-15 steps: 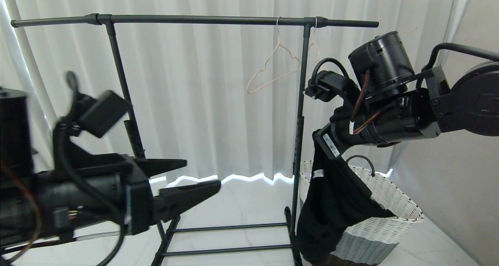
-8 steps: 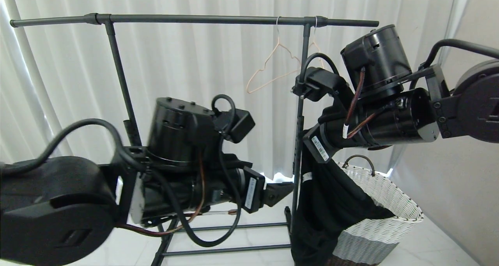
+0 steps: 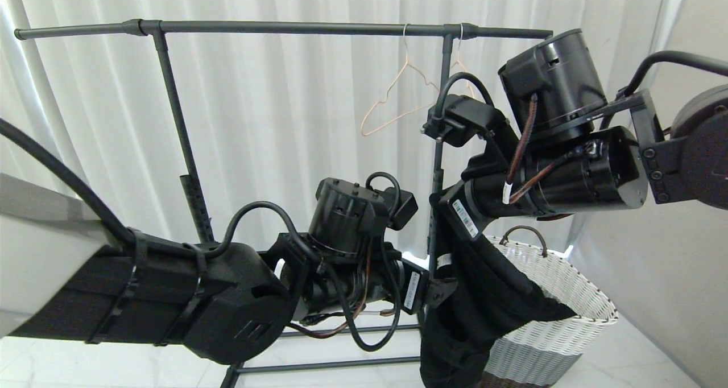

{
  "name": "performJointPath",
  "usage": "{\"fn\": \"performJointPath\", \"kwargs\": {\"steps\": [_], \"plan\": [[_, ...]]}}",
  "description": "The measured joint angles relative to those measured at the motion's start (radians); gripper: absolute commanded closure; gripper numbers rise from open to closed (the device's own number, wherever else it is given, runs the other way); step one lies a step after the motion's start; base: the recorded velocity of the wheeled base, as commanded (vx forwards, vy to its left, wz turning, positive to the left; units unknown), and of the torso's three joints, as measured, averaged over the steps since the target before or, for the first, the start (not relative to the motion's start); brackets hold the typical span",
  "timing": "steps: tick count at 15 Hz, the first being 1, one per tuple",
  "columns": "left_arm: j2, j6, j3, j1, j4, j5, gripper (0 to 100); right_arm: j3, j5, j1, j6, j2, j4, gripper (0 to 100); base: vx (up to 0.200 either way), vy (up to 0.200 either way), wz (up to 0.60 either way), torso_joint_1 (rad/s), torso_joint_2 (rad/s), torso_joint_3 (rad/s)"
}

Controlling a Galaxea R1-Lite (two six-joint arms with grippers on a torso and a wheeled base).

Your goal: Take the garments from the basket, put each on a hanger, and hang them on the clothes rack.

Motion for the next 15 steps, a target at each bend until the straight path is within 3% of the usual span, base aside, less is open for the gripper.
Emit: {"fn": "performJointPath", "kwargs": {"steps": [15], "plan": [[0.1, -0.001, 0.105, 0.038, -0.072, 0.047, 0, 0.002, 0.002, 0.006, -0.004, -0.032, 0.0, 100, 0.0, 0.0, 0.0, 0.0, 0.0, 0.0]]}}
